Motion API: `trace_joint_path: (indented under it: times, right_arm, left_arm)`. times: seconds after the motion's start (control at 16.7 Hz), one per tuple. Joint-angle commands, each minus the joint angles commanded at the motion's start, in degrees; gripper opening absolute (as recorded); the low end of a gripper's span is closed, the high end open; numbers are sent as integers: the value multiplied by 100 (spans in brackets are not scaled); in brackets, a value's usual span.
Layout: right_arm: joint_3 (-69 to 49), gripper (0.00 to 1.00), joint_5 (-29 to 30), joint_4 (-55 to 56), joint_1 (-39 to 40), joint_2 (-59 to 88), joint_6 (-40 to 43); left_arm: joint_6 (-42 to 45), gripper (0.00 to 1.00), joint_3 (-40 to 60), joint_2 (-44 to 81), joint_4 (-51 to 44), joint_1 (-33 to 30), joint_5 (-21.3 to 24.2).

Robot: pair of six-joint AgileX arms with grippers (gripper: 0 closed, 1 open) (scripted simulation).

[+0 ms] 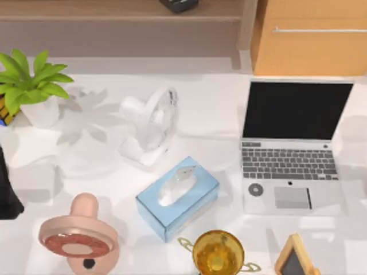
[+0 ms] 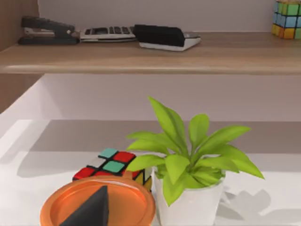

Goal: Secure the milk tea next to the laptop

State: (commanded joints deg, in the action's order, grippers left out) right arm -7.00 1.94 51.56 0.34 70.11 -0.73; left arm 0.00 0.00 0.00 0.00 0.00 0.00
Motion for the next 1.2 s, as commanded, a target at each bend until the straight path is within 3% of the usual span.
trace_joint_path:
  times: [0.3,0.72,1.2]
  right_arm:
    - [140,0,-77,218,-61,79,37]
    - [446,0,-224,1418,-220,466,53]
    - [266,0,-5,2099,-32,1615,-15]
  left_arm:
    - [0,100,0,0,0,0,0]
    - [0,100,0,0,0,0,0]
    - [0,100,0,0,0,0,0]
